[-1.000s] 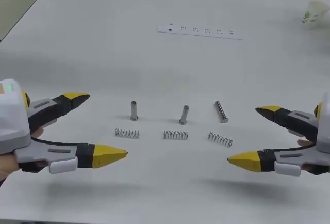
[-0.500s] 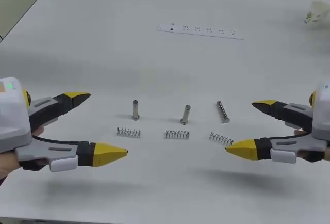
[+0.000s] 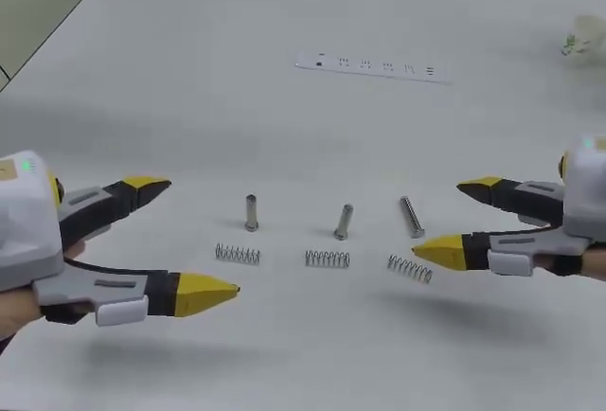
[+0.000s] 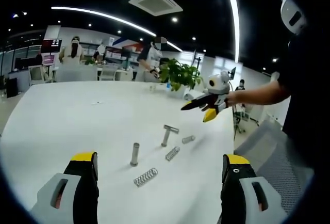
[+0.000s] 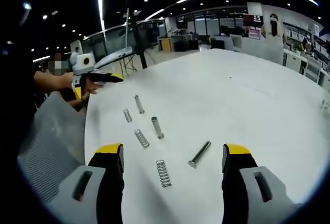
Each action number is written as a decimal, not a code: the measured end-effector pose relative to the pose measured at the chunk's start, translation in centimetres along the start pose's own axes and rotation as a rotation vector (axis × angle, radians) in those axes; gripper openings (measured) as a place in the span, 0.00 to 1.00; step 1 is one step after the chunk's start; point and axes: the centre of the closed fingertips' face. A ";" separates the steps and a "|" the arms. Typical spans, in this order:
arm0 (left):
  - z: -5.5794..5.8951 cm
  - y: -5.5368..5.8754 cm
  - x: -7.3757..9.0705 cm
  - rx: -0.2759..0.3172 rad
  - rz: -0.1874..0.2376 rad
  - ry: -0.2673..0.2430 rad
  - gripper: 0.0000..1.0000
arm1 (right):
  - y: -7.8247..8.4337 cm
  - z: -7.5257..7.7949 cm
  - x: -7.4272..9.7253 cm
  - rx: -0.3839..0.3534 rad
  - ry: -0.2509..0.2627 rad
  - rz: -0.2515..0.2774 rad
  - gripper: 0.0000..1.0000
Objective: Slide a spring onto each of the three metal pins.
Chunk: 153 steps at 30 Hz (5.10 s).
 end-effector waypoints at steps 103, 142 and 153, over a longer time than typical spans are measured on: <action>-0.6 1.3 0.5 0.026 -0.025 -0.028 0.98 | 3.8 4.4 -4.8 -0.174 0.201 -0.310 0.05; 0.2 1.4 -0.1 0.015 -0.039 -0.006 0.98 | 2.4 2.4 -1.8 -0.055 0.201 -0.121 0.05; 0.4 1.4 0.0 0.025 -0.020 -0.008 0.98 | 2.6 2.2 -1.7 -0.021 0.193 -0.112 0.06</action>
Point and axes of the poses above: the centre of the closed fingertips' face, and the gripper's own axes: x roughly backward along the fingers, z roughly to its right, y roughly out of its underside, and after that the axes turned 7 degrees about z, right-handed
